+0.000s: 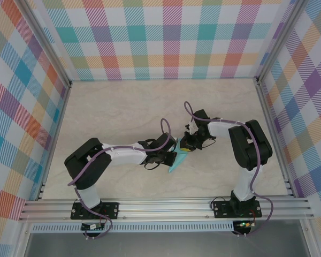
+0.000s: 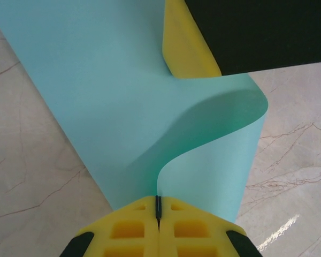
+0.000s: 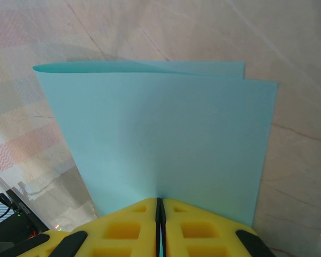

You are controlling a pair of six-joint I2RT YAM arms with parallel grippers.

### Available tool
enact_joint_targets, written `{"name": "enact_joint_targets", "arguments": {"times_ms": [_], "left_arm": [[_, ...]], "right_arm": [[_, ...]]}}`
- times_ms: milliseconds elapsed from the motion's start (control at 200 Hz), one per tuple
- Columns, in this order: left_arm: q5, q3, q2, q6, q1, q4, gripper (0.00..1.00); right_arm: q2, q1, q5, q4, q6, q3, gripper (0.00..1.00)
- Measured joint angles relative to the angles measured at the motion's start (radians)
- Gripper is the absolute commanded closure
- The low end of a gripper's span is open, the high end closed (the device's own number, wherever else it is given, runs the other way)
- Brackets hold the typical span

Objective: Fold a paper plane with a square sheet of paper (pick it up from the middle)

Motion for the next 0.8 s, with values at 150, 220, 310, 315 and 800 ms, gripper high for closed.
{"name": "enact_joint_targets", "arguments": {"times_ms": [150,220,310,315,800], "left_arm": [[-0.006,0.0,0.0,-0.004,0.0,-0.006,1.0],[-0.007,0.0,0.0,-0.01,0.0,-0.015,1.0],[-0.007,-0.001,0.0,-0.019,0.0,-0.023,1.0],[-0.007,-0.001,0.0,-0.019,0.0,-0.023,1.0],[-0.006,-0.002,0.014,-0.031,0.0,-0.02,1.0]], "right_arm": [[0.0,0.0,0.0,0.0,0.0,0.0,0.89],[0.0,0.0,0.0,0.0,0.0,0.0,0.89],[0.0,0.0,0.0,0.0,0.0,0.0,0.89],[0.0,0.0,0.0,0.0,0.0,0.0,0.89],[-0.002,0.0,0.0,0.001,0.0,0.0,0.85]]}}
